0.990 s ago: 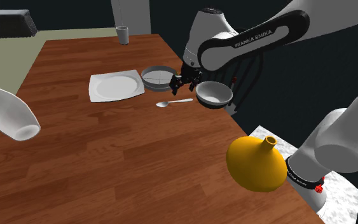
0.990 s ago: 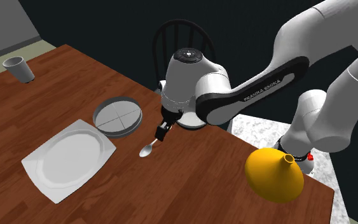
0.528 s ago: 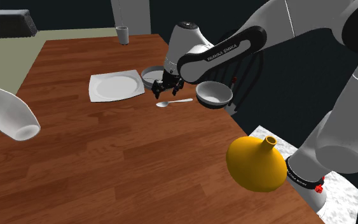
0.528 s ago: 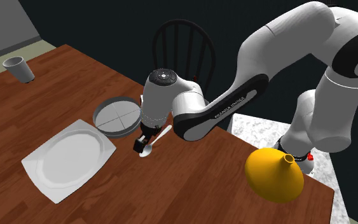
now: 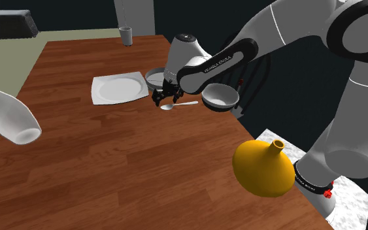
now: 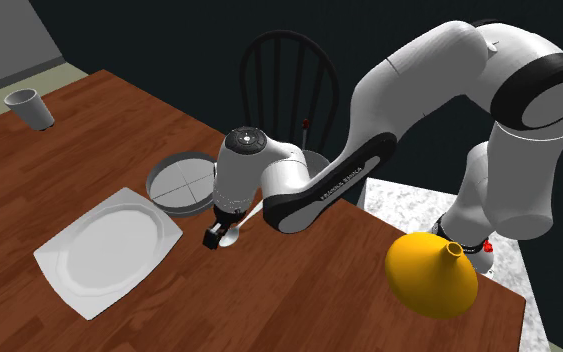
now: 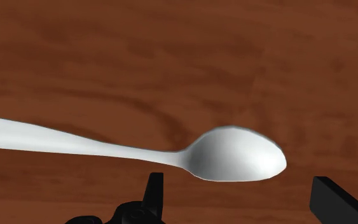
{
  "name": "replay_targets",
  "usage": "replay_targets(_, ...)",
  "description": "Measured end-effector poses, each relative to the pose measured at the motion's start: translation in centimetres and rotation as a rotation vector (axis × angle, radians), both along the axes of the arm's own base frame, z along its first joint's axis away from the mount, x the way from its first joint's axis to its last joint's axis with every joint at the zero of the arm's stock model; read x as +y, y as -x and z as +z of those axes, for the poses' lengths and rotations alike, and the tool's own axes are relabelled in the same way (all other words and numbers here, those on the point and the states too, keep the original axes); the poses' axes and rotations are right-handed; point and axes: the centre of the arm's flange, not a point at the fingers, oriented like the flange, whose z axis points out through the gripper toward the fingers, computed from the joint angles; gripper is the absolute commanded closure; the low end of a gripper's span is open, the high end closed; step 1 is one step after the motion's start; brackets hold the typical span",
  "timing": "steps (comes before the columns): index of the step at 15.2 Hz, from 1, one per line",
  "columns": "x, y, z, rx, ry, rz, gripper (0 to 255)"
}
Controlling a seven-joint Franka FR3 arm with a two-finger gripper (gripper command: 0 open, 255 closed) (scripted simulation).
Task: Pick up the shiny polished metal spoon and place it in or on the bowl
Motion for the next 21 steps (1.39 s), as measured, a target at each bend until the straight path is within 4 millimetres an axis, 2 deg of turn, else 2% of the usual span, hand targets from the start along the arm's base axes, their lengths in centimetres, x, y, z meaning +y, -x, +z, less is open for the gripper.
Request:
replay_targets(7,0.1,-0.1,-0.6,0.0,0.0,0.0,0)
replay_targets(8,0.1,-0.1,-0.6,0.0,0.0,0.0,255)
replay_targets(18,0.1,-0.1,-0.5,-0.001,0.0,0.0,255)
replay_targets(21,0.1,-0.1,0.5,-0.001,0.0,0.0,255)
